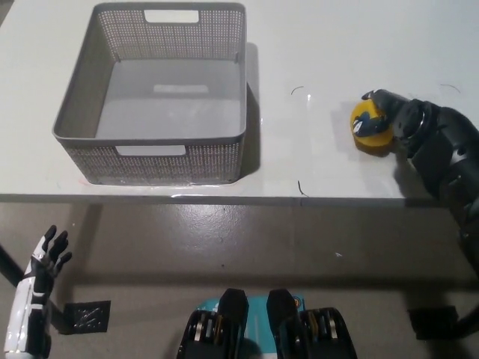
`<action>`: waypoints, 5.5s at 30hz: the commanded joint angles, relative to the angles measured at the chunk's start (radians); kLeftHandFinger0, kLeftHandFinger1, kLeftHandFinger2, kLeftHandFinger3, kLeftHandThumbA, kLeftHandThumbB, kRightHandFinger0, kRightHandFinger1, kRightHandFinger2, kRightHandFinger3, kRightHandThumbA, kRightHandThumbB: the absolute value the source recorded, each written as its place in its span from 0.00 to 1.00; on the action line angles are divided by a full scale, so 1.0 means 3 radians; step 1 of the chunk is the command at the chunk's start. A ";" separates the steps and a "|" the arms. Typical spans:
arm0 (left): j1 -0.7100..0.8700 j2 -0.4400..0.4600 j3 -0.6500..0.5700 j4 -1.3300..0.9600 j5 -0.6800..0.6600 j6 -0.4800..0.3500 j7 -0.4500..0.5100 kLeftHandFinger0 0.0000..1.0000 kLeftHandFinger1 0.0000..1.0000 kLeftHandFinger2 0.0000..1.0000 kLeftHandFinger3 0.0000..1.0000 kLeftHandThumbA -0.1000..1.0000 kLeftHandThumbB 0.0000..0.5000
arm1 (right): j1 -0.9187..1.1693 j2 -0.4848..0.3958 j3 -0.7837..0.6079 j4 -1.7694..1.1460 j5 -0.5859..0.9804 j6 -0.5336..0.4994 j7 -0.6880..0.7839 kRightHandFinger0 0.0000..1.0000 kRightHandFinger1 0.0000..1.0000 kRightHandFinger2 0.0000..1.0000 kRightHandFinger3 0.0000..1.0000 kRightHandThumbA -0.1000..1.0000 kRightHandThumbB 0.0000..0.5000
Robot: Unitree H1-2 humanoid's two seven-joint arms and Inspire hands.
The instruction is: Use the right hand to pick up a yellow duck toy and place it into a container on the left hand side
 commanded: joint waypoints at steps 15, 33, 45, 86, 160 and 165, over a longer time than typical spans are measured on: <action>-0.0024 0.0078 0.0111 -0.0199 -0.0063 -0.0048 0.0025 1.00 1.00 1.00 1.00 1.00 0.00 | -0.0469 0.0126 -0.0518 -0.0140 0.0296 -0.0666 -0.1304 0.00 0.13 0.60 0.84 0.00 0.40; 0.0031 0.0083 0.0126 -0.0235 -0.0025 0.0005 -0.0002 1.00 1.00 1.00 1.00 1.00 0.00 | -0.1056 0.0511 -0.0644 -0.0735 0.0313 -0.0738 -0.1415 0.00 0.28 0.74 0.80 0.00 0.39; -0.0022 0.0090 0.0009 -0.0153 0.0078 -0.0039 -0.0020 1.00 1.00 1.00 1.00 1.00 0.00 | -0.1231 0.1147 -0.0720 -0.0384 0.0456 -0.0851 -0.1412 0.00 0.30 0.80 0.82 0.00 0.42; -0.0014 0.0139 -0.0146 -0.0165 0.0244 -0.0021 -0.0063 1.00 1.00 1.00 1.00 1.00 0.00 | -0.0318 0.0266 -0.1196 -0.3377 0.0903 0.0101 -0.0365 1.00 1.00 1.00 1.00 1.00 0.88; -0.0152 0.0118 -0.0398 0.0050 0.0188 -0.0098 -0.0215 1.00 1.00 1.00 1.00 1.00 0.09 | 0.3805 0.0637 -0.1030 -0.4189 0.1644 -0.1938 -0.0284 1.00 1.00 1.00 1.00 1.00 0.57; -0.0138 0.0056 -0.0497 0.0030 0.0236 0.0002 -0.0213 1.00 1.00 1.00 1.00 1.00 0.10 | 0.3827 0.0631 -0.1016 -0.4190 0.1618 -0.1964 -0.0282 1.00 1.00 1.00 1.00 1.00 0.59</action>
